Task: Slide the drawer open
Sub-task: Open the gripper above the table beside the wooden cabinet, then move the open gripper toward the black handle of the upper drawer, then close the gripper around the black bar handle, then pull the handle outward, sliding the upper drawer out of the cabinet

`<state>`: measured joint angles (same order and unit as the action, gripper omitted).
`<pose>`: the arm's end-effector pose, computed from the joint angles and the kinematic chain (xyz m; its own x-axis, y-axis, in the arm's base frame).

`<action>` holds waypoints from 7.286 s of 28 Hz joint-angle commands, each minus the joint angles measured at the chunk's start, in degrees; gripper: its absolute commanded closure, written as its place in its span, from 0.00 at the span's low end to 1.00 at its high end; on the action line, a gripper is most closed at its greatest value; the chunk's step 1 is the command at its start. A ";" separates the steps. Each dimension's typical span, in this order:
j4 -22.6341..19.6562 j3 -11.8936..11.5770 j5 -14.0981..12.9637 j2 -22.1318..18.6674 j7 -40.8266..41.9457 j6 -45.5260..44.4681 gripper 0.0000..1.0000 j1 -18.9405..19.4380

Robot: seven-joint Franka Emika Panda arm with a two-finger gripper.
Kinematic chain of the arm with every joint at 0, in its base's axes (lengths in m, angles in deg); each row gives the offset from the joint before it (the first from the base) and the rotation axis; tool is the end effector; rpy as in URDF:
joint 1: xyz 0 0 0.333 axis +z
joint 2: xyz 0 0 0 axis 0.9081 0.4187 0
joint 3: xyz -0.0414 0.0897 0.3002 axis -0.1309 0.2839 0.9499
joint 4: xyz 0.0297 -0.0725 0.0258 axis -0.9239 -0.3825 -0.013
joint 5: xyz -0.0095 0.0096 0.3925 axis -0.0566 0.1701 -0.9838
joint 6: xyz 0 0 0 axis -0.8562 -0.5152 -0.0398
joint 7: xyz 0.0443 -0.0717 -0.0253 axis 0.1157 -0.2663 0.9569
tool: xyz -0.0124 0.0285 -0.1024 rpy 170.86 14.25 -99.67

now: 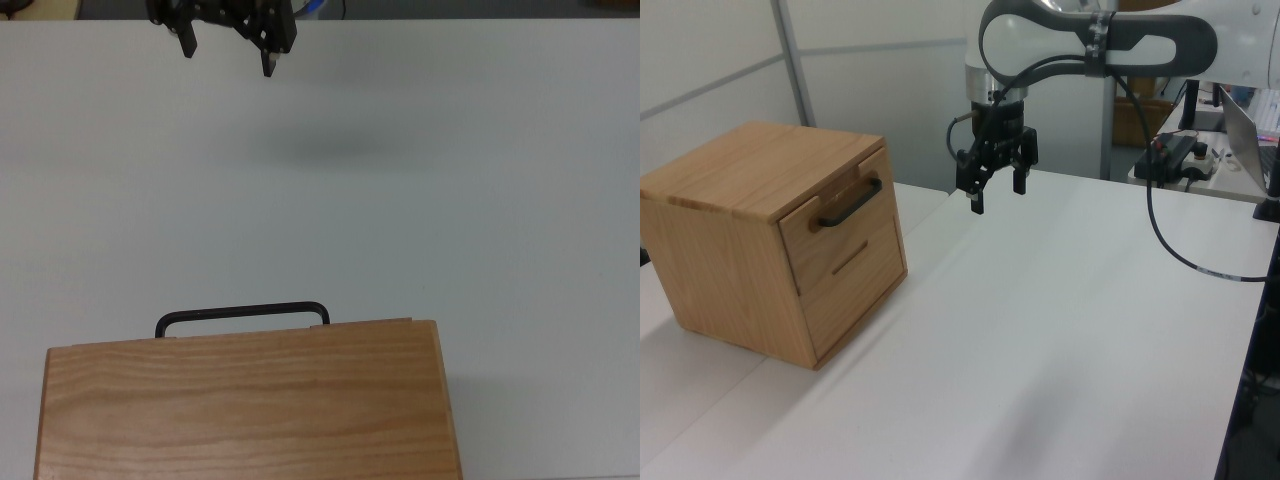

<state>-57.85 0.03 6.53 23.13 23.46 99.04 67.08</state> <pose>0.5850 -0.0004 0.6097 0.9561 -0.2927 0.0092 -0.2922 -0.9556 -0.0382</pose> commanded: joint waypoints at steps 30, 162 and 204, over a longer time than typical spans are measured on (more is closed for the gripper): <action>-0.66 0.24 -3.83 4.31 -58.53 33.74 0.00 0.37; -20.08 2.26 -2.16 -0.43 -65.12 57.82 1.00 0.72; -16.92 2.00 3.82 -2.37 -65.21 34.45 1.00 0.37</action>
<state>-75.19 2.29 9.76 22.35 -42.22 137.51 67.49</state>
